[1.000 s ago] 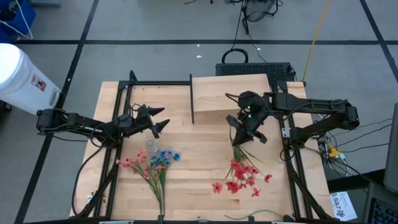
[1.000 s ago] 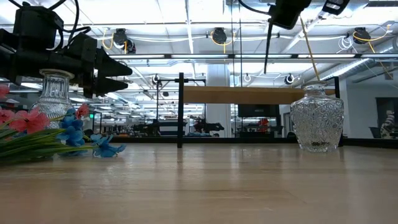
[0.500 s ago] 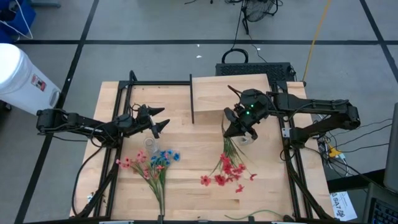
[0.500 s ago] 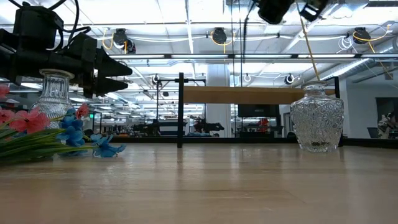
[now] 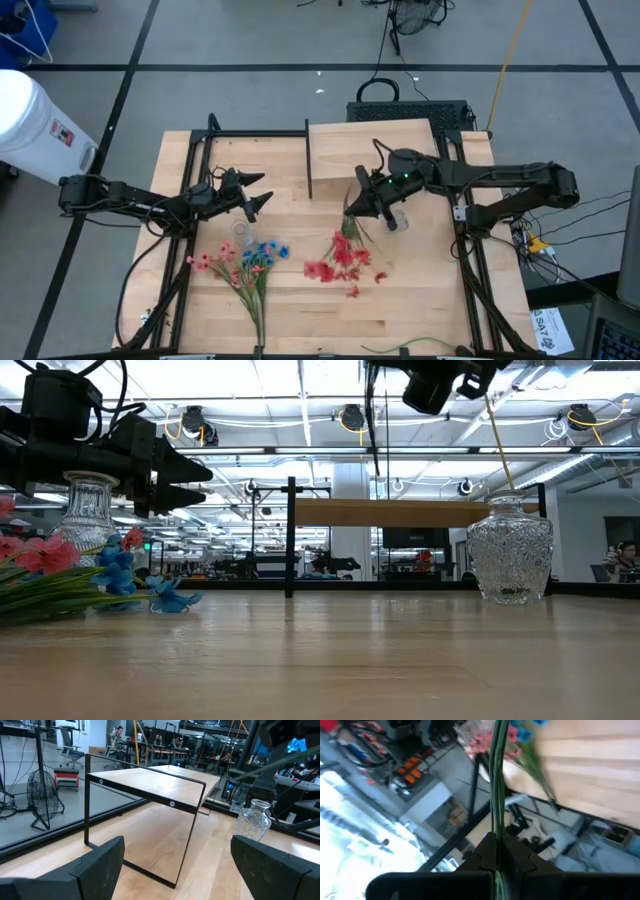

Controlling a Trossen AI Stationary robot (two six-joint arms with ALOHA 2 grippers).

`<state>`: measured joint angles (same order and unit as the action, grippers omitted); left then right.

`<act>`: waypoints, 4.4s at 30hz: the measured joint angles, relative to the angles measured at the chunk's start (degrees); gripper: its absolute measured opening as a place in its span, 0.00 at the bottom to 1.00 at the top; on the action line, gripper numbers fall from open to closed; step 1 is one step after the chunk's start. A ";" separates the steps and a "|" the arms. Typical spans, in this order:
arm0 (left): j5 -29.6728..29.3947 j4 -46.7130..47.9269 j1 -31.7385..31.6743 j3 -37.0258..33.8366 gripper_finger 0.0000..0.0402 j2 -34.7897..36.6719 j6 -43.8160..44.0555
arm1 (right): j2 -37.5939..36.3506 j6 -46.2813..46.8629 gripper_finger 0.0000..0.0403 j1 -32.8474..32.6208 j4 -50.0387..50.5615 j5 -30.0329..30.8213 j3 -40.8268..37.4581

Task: Pick and place flowers into a vace then onto a shelf
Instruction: Put the red flowers into the right transparent vase

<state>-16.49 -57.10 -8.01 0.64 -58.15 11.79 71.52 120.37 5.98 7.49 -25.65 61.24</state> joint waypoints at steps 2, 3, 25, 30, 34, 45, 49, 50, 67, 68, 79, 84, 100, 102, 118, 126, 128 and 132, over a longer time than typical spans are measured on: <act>0.00 0.00 0.00 0.00 0.91 0.00 0.00 | -0.81 -1.01 0.00 -2.02 -1.98 4.17 -1.26; 0.00 0.00 0.00 0.00 0.91 -0.02 0.00 | -1.48 -0.83 0.00 -3.15 -2.48 6.21 -1.92; 0.00 0.00 0.00 0.00 0.91 0.00 0.00 | -24.49 26.92 0.00 -21.30 -28.77 44.68 -25.58; 0.00 0.00 0.00 0.00 0.91 -0.02 0.00 | -28.23 27.51 0.00 -25.84 -33.85 54.12 -30.66; 0.00 0.00 0.00 0.00 0.91 0.00 0.00 | -29.90 30.89 0.00 -29.84 -33.80 61.06 -32.38; 0.00 0.00 0.00 0.00 0.91 0.00 0.00 | -30.64 33.90 0.00 -40.26 -33.17 77.72 -32.77; 0.00 0.00 0.00 0.00 0.91 0.00 0.00 | -30.59 37.70 0.00 -42.94 -29.89 82.10 -32.81; 0.00 0.00 0.00 0.00 0.91 -0.01 0.00 | -30.57 37.86 0.00 -43.28 -29.55 82.58 -32.81; 0.00 0.00 0.00 0.00 0.91 0.00 0.00 | -31.10 33.17 0.00 -43.56 -53.03 82.78 -46.57; 0.00 0.00 0.00 0.00 0.91 -0.01 0.00 | -31.10 33.63 0.00 -43.56 -53.14 82.76 -47.17; 0.00 0.00 0.00 0.00 0.91 0.00 0.00 | -31.03 42.34 0.01 -43.54 -52.37 84.31 -51.57; 0.00 0.00 0.00 0.00 0.91 0.00 0.00 | -31.09 43.41 0.02 -43.50 -53.11 84.33 -52.00; 0.00 0.00 0.00 0.00 0.91 -0.02 0.00 | -31.03 43.71 0.39 -43.52 -51.91 85.65 -52.00; 0.00 0.00 0.00 0.00 0.91 0.00 0.00 | -31.03 42.55 0.45 -43.52 -52.44 85.12 -52.00; 0.00 0.00 0.00 0.00 0.91 0.00 0.00 | -31.01 23.14 0.58 -44.33 -52.29 79.91 -49.60; 0.00 0.00 0.00 0.00 0.91 -0.01 0.00 | -30.99 21.24 0.59 -46.44 -51.13 81.59 -49.60; 0.00 0.00 0.00 0.00 0.91 0.00 0.00 | -30.99 17.95 0.60 -47.36 -50.76 84.59 -49.60; 0.00 0.00 0.00 0.00 0.91 -0.01 0.00 | -31.00 8.09 0.61 -48.47 -52.13 86.01 -49.60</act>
<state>-16.49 -57.10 -8.01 0.64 -58.16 11.79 40.52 128.47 -42.49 -44.64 60.35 11.64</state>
